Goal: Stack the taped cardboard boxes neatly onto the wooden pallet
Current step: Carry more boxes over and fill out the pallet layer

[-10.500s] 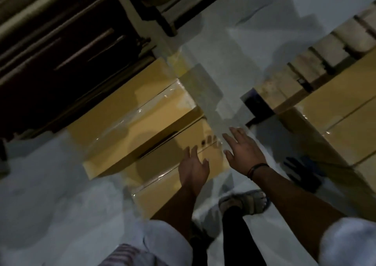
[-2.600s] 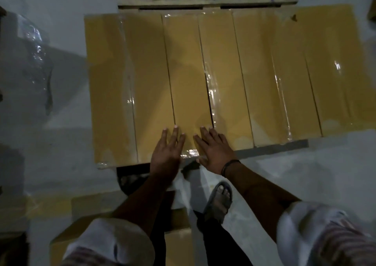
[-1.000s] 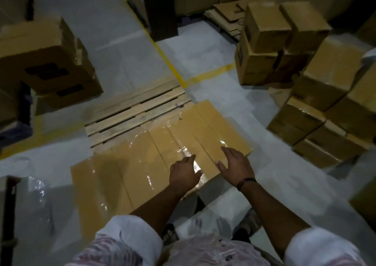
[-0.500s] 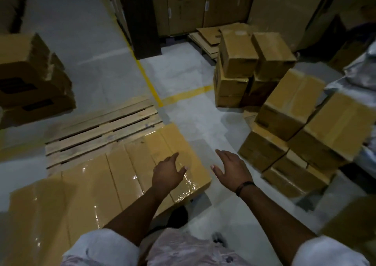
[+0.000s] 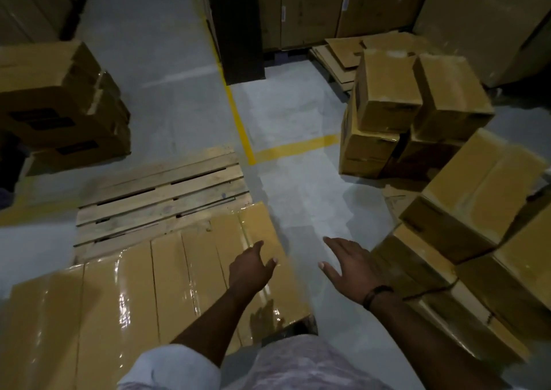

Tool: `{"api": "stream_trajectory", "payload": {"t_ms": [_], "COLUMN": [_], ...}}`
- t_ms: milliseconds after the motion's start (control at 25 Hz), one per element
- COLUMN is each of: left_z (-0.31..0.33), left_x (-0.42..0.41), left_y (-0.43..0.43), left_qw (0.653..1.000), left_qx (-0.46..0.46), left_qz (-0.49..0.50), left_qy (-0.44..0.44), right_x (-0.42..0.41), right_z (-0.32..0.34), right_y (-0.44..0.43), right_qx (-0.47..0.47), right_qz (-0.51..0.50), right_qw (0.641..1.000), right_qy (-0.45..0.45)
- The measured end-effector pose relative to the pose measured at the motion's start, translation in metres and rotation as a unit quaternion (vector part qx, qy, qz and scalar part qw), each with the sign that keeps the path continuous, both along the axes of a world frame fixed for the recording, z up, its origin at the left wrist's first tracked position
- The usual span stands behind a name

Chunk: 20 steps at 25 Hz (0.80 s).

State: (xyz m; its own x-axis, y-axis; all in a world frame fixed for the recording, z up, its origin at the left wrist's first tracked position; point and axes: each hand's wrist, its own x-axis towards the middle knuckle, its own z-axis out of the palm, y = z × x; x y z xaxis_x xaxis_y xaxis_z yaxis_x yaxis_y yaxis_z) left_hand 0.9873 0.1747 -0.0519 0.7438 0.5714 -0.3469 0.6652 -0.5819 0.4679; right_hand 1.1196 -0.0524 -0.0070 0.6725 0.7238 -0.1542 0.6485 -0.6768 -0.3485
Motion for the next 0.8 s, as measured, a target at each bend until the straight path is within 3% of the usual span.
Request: {"api": "stream_trajectory", "payload": {"t_ms": [200,360,560,800], "left_z": [-0.001,0.002,-0.007,-0.027], "left_x": [0.100,0.148,0.156,0.168], "left_y": [0.010,0.030,0.061,0.080], "left_qw": [1.000,0.998,0.989,0.941], "left_qx": [-0.002,-0.013,-0.013,-0.036], "left_qz": [-0.008,0.036,0.146,0.337], "left_qy": [-0.024,-0.047,-0.025,0.011], "right_x": [0.108,0.164,0.207,0.278], "right_z": [0.017,0.022,0.001,-0.033], "right_y": [0.022,0.075,0.148,0.236], "right_qx": [-0.040,-0.018,-0.012,-0.051], "right_qz": [0.024,0.041,0.148,0.296], "right_qw": [0.998,0.999,0.989,0.952], "right_qy": [-0.049,-0.024,0.004,0.062]}}
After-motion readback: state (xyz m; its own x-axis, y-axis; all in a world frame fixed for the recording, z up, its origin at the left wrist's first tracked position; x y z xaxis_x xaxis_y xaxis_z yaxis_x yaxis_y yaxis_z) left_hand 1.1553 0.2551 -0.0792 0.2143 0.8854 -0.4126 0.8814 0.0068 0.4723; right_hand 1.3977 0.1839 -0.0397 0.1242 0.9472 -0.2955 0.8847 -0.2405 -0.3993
